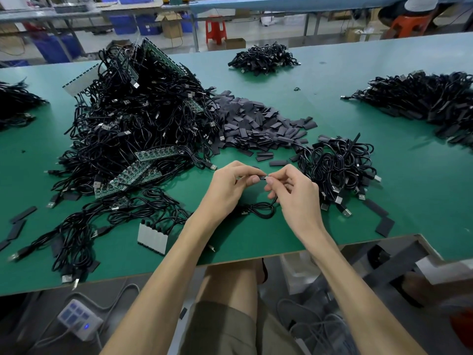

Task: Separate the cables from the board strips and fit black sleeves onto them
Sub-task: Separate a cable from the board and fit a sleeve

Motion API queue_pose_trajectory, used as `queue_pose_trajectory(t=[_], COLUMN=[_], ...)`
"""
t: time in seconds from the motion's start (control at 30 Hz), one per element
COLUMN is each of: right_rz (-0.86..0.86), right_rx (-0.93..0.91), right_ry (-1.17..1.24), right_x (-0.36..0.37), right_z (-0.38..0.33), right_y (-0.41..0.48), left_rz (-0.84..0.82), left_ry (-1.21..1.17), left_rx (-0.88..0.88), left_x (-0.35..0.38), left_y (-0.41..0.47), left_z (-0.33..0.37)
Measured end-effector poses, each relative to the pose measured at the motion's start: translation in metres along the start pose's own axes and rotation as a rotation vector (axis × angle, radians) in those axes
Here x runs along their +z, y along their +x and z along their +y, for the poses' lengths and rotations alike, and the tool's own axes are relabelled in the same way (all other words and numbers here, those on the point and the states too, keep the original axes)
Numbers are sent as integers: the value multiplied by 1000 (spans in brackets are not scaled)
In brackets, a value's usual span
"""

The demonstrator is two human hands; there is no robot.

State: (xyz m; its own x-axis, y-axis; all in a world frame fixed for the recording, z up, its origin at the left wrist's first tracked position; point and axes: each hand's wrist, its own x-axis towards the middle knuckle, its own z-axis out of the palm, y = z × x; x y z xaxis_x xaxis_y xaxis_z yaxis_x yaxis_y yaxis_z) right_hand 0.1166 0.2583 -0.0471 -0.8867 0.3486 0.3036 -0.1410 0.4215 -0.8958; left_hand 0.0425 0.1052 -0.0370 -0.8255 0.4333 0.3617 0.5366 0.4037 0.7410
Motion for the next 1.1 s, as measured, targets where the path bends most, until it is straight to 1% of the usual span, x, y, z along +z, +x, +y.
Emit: queue_pose_trajectory(t=[0.13,0.47,0.6,0.77,1.1], right_rz=[-1,-36,-61,-36,-37], right_rx=[-5,1,19,20,-29], right_ry=[21,91,93,96,66], right_x=[0,-1,-1,-1,1], right_z=[-2,-3,-1,-2,-1], right_y=[0,-1,0,0,-1], left_rz=[22,3,-12,-21,-37], left_ry=[-20,-117,-89,7,-2], left_rx=[12,2,4,6,-35], left_x=[-2,-4,-2,-1,-2], left_y=[-2,0,-1,0,-2], left_z=[4,1,1,1,6])
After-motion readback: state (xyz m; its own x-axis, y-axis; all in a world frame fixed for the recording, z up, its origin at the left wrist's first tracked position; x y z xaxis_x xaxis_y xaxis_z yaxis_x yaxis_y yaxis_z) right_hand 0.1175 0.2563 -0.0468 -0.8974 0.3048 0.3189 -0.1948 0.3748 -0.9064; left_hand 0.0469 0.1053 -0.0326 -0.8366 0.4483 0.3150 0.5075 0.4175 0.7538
